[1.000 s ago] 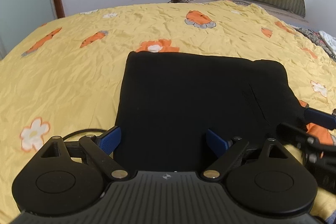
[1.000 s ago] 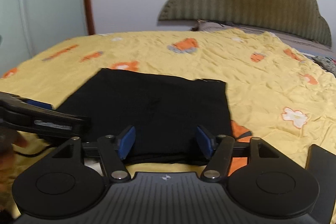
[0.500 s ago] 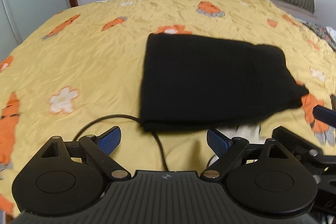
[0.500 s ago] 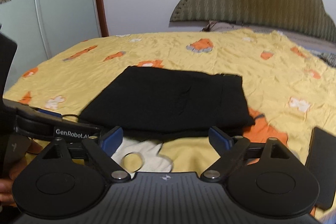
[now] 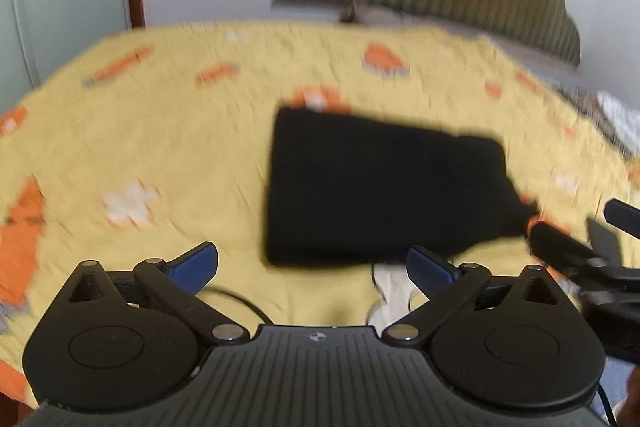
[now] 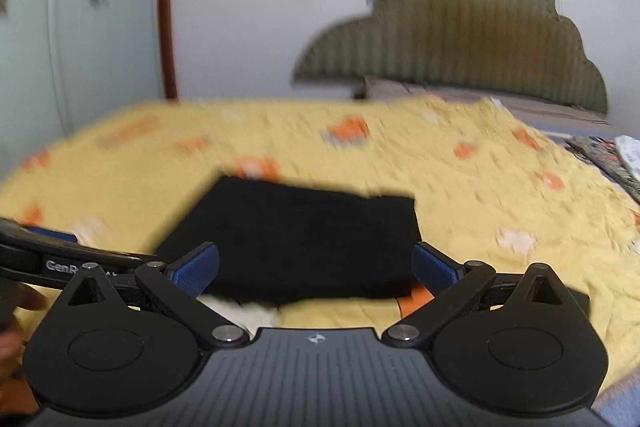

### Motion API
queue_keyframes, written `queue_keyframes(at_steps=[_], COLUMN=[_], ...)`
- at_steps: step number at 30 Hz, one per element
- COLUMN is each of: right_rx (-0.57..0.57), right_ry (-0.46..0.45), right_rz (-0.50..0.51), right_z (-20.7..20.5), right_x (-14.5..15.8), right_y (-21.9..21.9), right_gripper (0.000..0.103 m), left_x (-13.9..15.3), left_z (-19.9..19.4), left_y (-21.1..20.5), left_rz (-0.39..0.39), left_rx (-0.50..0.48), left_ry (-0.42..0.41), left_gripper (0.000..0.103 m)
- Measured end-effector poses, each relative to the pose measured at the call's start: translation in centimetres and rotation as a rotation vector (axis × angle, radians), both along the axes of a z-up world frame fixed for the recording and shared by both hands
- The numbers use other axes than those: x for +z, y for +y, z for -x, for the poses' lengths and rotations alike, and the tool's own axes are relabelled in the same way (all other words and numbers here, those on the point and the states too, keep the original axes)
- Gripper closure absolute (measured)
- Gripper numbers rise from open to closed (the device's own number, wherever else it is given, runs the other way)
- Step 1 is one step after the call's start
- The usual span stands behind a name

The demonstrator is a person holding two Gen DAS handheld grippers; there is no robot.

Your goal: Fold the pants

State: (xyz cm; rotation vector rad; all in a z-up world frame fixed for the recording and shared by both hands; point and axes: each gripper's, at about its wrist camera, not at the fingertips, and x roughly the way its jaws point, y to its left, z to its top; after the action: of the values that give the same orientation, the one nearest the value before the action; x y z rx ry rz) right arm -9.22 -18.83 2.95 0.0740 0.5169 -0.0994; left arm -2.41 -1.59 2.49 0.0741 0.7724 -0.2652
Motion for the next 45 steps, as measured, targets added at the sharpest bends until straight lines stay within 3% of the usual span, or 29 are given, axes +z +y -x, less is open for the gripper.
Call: queue_keyframes(at_steps=[3, 8, 17, 22, 34, 41, 45], right_rx=[-0.013, -0.043, -0.077, -0.044, -0.054, -0.089, -0.086], right_ry=[0.049, 0.084, 0.185, 0.17, 0.199, 0.119, 0.118], right_rz=[-0.018, -0.059, 0.077, -0.041, -0.042, -0.047, -0.042], right_z=[-1.1, -1.7, -3.1, -2.7, -3.1, -2.3, -2.4], right_x=[-2.5, -4.6, -6.6, -7.0, -7.6, -6.5, -6.3], right_y=[0.4, 1.4, 3.4, 2.2, 2.2, 1.4, 1.2], right_gripper=[0.0, 0.0, 0.0, 0.0, 0.0, 0.0, 0.0], left_x=[-2.5, -3.8, -5.5, -5.4, -5.9, -5.8, -5.8], left_z=[-0.9, -1.7, -2.7, -2.3, -2.3, -2.2, -2.1], left_y=[-0.9, 0.3, 2.0, 1.8, 2.0, 2.1, 2.2], left_rz=[-0.07, -0.066, -0.042, -0.058, -0.051, -0.049, -0.048], left_rx=[0.018, 0.09, 0.132, 0.128, 0.131, 0.139, 0.135], left_ry=[0.023, -0.026, 0.026, -0.006, 0.021, 0.021, 0.022], left_gripper=[0.005, 0.003, 0.003, 0.003, 0.003, 0.003, 0.003])
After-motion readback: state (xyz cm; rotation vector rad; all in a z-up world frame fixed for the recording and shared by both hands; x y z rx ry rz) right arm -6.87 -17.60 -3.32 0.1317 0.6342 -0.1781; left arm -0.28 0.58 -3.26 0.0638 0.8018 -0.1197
